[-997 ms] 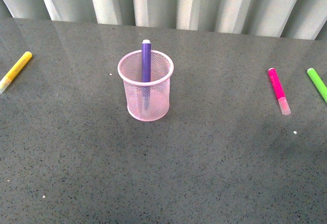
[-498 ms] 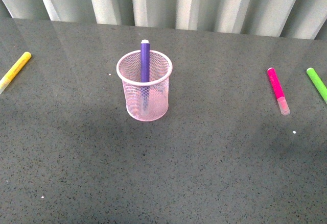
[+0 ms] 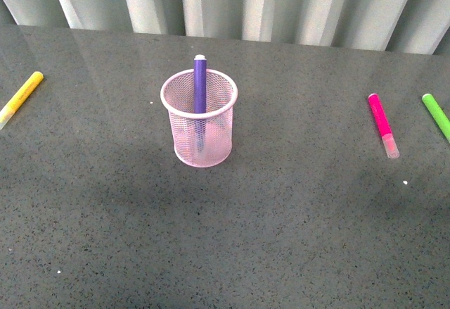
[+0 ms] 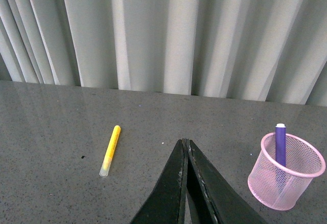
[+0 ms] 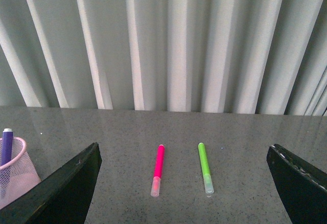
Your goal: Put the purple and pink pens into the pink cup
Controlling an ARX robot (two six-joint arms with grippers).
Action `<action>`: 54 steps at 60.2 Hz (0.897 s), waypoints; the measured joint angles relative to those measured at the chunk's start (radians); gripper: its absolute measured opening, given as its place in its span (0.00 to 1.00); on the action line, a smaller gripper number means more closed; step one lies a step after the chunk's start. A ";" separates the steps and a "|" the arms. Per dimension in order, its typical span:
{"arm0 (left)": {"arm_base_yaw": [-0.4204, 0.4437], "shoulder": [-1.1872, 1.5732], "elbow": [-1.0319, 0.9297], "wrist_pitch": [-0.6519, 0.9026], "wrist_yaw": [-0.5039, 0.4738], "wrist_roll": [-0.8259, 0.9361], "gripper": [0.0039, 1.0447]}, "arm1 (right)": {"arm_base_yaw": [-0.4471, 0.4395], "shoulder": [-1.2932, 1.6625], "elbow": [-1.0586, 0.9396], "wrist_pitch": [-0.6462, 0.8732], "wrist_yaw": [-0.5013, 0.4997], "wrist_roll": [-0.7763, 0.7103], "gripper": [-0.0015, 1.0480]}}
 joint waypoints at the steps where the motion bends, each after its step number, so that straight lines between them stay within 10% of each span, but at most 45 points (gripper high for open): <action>1: 0.000 -0.012 0.000 -0.011 0.000 0.000 0.03 | 0.000 0.000 0.000 0.000 0.000 0.000 0.93; 54: 0.000 -0.356 0.000 -0.346 0.000 0.000 0.03 | 0.000 0.000 0.000 0.000 0.000 0.000 0.93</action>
